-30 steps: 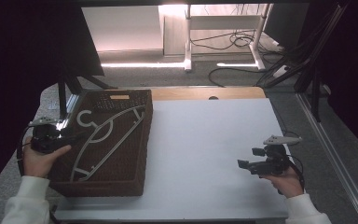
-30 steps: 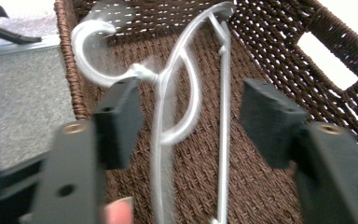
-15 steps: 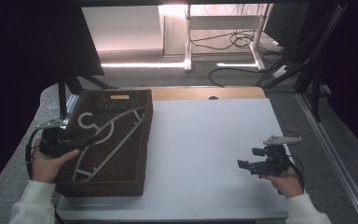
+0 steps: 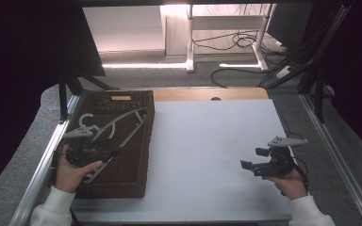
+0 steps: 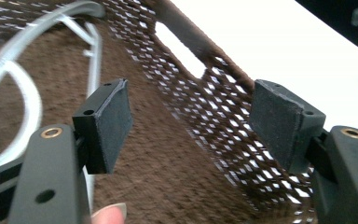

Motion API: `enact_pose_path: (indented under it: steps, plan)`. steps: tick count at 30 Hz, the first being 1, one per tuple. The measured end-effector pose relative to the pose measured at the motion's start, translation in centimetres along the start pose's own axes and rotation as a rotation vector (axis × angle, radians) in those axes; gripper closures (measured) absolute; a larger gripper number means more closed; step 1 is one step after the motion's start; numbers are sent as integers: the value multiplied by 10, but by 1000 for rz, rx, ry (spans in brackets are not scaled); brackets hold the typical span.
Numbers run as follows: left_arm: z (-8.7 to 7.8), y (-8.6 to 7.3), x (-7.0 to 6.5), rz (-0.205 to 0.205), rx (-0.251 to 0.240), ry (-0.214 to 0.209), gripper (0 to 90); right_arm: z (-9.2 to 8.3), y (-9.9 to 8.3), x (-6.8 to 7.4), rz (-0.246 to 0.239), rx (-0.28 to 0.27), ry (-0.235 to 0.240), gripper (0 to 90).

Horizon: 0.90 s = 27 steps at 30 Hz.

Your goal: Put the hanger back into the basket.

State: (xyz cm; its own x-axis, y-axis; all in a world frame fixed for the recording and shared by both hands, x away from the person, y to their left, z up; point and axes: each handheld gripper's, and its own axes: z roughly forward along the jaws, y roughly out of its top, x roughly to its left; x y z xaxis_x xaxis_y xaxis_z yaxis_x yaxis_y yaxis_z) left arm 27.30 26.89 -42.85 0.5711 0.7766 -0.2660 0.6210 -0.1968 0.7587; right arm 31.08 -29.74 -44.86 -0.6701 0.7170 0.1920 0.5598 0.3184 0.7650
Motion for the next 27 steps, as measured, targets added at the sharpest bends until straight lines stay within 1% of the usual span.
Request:
enact_pose_path:
  steps: [1,3,5,9,16,20,27]
  plan:
    - [0,0,-2,-2,-12,-6,296,0,0,0,-2,-3,0,119]
    - [0,0,-6,-15,-24,-42,295,-1,0,1,-7,-14,1,119]
    - [2,0,-12,-17,-18,-57,295,-1,0,1,-9,-18,-2,119]
    - [7,0,-23,-3,-4,-79,296,-2,0,1,-14,-23,-4,119]
    - [14,1,-40,25,4,-99,299,-3,0,1,-18,-27,-4,119]
    - [16,0,-42,31,7,-101,300,-3,0,2,-19,-27,-4,119]
    - [16,-1,-41,25,4,-98,302,-3,0,2,-20,-29,-4,119]
